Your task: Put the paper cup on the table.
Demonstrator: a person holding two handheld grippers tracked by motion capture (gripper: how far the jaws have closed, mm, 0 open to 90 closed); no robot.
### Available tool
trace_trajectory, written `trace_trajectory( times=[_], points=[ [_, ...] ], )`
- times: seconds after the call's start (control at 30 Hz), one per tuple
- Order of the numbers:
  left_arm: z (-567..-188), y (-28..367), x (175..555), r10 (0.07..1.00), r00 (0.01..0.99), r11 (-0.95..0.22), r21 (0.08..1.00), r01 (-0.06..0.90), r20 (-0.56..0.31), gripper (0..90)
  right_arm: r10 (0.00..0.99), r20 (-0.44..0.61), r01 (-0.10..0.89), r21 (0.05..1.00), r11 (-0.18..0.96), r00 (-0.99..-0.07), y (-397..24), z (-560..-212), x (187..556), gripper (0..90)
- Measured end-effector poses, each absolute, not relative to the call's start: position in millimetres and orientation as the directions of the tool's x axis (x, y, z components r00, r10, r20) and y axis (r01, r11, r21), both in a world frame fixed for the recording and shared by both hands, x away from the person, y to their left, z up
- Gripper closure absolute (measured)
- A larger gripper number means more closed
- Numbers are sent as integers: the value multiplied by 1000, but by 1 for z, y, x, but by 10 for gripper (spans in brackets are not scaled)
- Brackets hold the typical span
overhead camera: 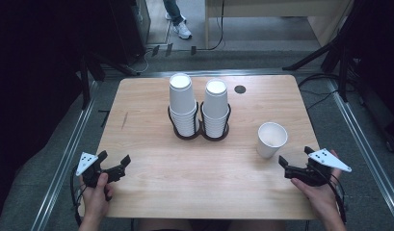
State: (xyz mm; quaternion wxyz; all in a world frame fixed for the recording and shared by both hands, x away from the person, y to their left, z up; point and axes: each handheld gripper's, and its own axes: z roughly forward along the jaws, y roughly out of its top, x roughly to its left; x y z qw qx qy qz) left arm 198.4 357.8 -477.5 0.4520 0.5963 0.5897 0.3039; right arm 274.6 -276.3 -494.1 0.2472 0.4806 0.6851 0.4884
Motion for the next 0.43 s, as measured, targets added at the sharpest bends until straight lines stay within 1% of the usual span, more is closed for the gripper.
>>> trace_trajectory(
  times=[0.27,0.37,0.43],
  points=[
    [-481,380,179,983,60,129,890,437,-172,0,920,172,425,905,-7,-352,-306,-499,262,0],
    [-480,385,176,980,47,156,888,432,-195,0,934,166,426,905,-16,-317,-312,-502,258,0],
    [-480,384,177,980,43,158,889,429,-195,0,940,162,431,902,-19,-299,-313,-504,257,0]
  ],
)
